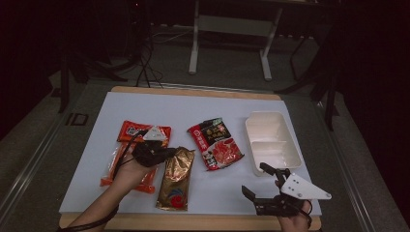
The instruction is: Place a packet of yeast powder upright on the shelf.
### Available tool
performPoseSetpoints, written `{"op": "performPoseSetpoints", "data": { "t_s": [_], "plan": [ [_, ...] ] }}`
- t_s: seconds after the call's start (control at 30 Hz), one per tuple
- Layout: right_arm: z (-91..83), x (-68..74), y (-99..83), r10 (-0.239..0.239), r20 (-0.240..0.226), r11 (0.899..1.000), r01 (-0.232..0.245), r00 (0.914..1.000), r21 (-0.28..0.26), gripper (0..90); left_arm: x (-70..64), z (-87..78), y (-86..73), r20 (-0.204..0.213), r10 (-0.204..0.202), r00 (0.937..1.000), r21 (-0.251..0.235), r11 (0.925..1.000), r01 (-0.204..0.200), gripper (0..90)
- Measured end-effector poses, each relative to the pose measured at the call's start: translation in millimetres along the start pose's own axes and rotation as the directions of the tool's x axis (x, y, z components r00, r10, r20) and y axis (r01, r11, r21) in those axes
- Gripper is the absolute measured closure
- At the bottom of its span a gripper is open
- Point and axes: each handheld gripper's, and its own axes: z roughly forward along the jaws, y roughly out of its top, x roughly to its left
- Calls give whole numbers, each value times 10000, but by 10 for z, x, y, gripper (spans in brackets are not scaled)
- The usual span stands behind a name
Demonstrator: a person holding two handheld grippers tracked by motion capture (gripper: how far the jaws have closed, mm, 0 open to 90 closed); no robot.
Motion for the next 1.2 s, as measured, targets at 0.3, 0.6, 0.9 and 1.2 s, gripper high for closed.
{"op": "performPoseSetpoints", "data": {
  "t_s": [0.3, 0.6, 0.9, 1.2],
  "plan": [
    [20, -40, -2, -400, 53, 9991, 399, 9992, 123, 137, -160, -182, 17, -74, 332, 9994, -315, 9989, -334, 900],
    [31, -31, 4, -188, 94, 9990, 184, 9998, 407, 145, -264, -275, 32, 330, 451, 9984, -555, 9975, -432, 900],
    [25, 0, 89, -683, 123, 9962, 675, 9976, 548, 133, -386, -412, 57, 571, 668, 9961, -897, 9941, -615, 900],
    [11, 24, 224, -618, -258, 9966, 631, 9978, 525, 121, -482, -584, 113, 609, 901, 9941, -1396, 9869, -809, 900]
  ]
}}
